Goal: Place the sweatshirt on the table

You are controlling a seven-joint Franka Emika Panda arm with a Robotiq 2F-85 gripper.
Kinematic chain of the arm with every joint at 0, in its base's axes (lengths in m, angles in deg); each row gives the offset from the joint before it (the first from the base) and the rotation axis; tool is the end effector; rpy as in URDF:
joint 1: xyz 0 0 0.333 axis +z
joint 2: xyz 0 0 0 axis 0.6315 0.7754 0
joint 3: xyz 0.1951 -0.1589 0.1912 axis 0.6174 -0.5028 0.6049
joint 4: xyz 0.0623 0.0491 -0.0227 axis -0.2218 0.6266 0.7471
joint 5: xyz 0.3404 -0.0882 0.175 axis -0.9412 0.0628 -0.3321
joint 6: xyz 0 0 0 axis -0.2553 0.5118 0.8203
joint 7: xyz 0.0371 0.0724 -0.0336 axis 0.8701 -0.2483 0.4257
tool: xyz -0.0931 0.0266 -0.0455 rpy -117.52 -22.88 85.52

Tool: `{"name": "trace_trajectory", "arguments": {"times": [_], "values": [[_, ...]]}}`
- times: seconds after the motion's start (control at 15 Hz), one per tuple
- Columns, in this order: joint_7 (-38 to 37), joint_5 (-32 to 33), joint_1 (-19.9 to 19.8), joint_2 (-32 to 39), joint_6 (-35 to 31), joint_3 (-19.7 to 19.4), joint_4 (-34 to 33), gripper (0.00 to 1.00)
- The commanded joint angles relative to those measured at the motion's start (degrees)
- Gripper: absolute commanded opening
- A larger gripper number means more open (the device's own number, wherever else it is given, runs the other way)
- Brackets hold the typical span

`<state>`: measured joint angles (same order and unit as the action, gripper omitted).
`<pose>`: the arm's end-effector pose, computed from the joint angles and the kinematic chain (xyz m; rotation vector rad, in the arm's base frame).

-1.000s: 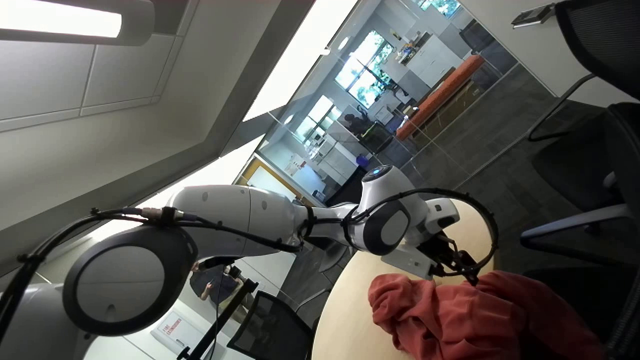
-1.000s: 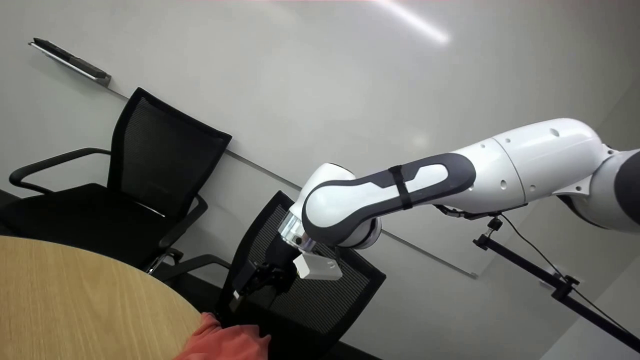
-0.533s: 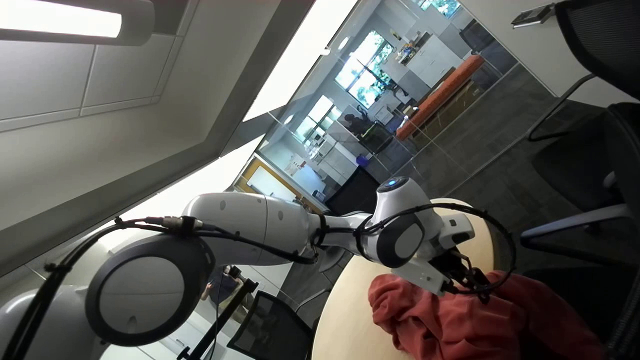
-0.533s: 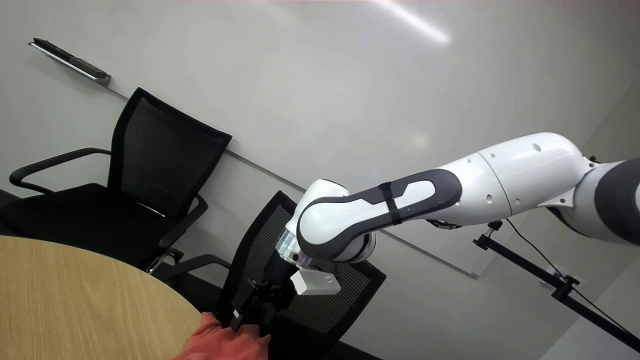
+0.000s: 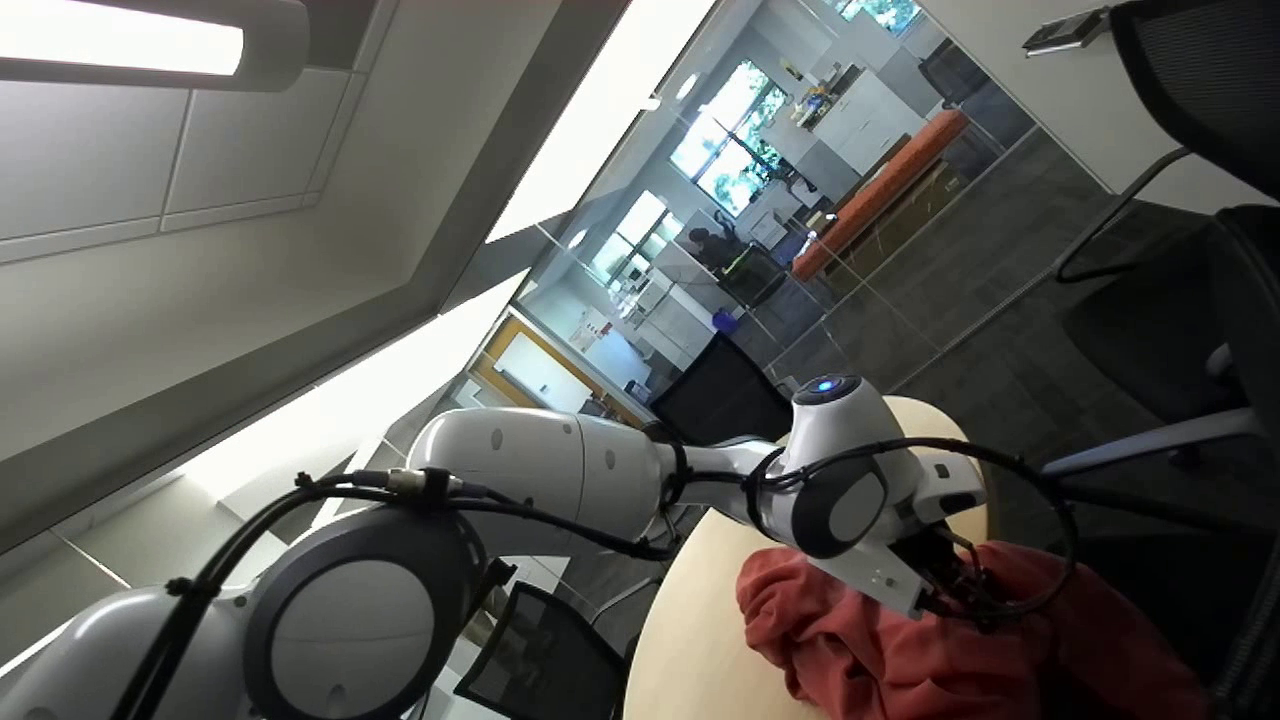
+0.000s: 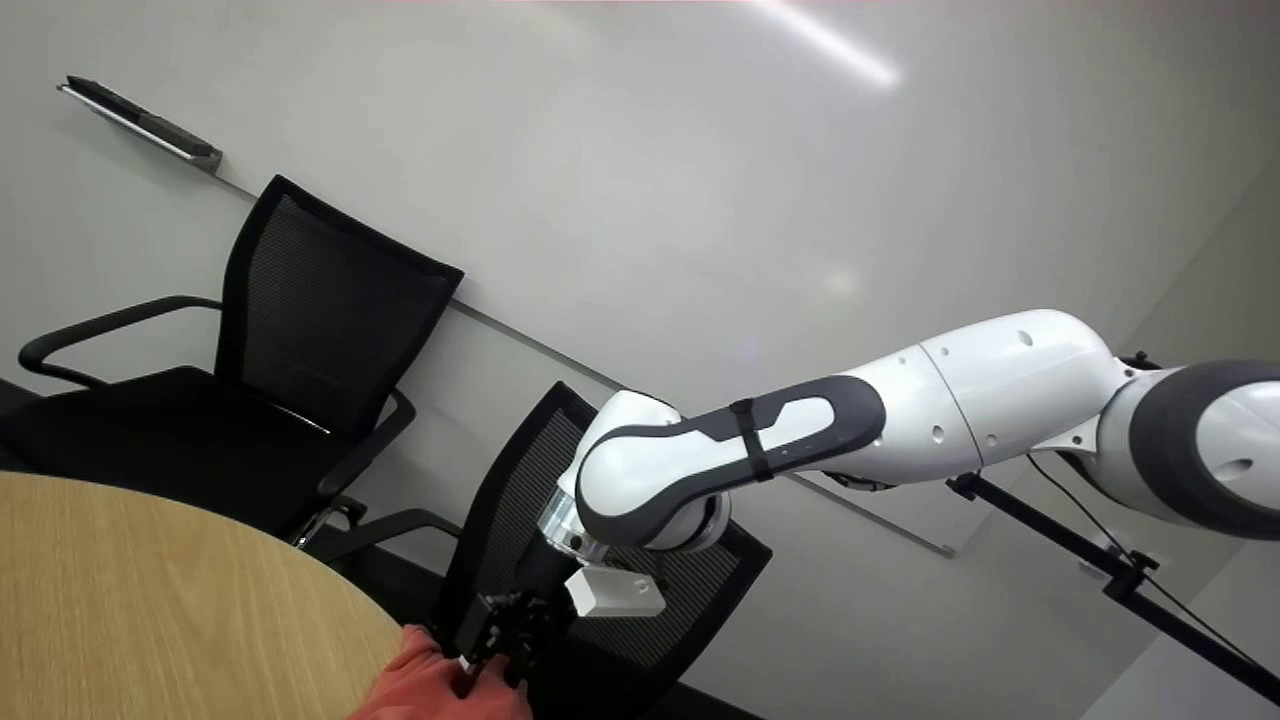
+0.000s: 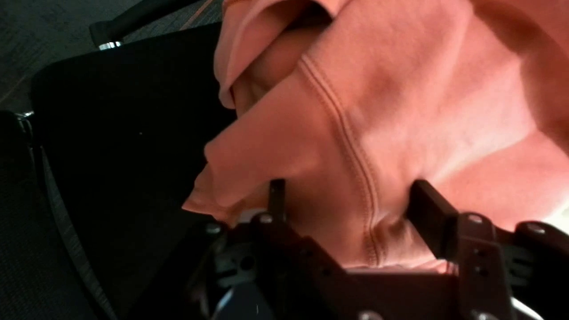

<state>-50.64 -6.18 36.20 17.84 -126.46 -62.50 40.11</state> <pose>0.6826 0.0377 -0.0262 -2.8505 0.2928 0.1928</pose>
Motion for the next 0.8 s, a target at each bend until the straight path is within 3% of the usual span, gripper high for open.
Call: {"name": "trace_trajectory", "arguments": {"times": [0.0,0.33,0.47,0.73], "values": [[1.4,-0.6,-1.7,1.6,3.3,2.1,-3.7,0.41],[1.9,-0.9,-2.5,1.8,5.0,3.0,-4.8,0.05],[2.2,-1.1,-2.8,1.6,6.0,3.5,-4.9,0.00],[8.3,-2.1,-3.8,-2.0,6.7,8.5,-2.5,0.03]]}}
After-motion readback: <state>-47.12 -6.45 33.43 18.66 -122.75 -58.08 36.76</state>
